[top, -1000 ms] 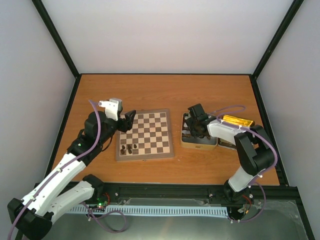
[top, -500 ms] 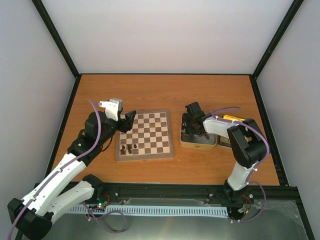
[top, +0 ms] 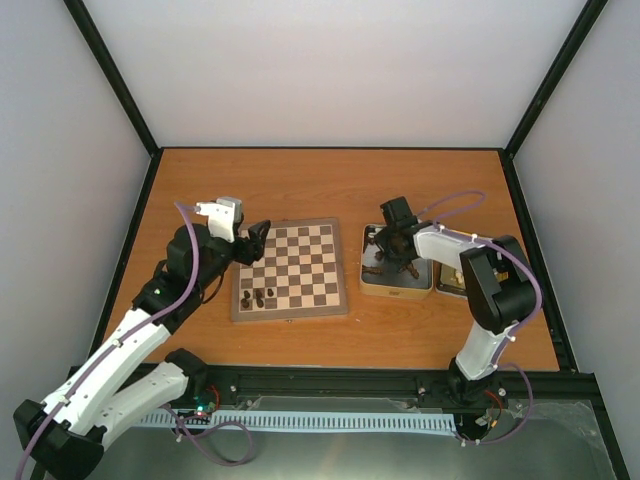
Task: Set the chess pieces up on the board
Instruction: Pick up the chess piece from the storage box.
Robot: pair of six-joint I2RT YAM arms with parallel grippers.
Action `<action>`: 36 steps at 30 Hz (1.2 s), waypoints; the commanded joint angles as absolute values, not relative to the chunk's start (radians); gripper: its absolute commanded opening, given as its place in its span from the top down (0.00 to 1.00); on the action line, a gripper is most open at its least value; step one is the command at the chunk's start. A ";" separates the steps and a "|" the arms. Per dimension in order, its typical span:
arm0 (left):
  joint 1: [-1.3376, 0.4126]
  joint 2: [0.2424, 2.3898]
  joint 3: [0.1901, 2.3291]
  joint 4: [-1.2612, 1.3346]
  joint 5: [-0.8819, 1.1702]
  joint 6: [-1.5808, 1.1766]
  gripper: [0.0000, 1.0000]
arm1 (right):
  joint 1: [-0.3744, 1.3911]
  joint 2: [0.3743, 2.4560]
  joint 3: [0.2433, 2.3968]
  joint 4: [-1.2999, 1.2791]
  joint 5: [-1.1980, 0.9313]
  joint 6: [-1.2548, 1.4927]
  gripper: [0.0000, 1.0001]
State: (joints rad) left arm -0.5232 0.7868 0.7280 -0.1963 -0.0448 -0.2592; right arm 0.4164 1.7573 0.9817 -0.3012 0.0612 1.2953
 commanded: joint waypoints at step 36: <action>-0.531 0.771 0.733 -0.170 -0.063 -0.258 0.30 | 0.454 1.914 1.180 -0.670 0.151 0.503 0.75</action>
State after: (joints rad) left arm -0.5232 0.7761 0.7280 -0.1963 -0.0574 -0.2592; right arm 0.4496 1.8786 1.1885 -0.6205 0.1329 0.5503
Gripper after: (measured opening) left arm 0.705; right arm 0.326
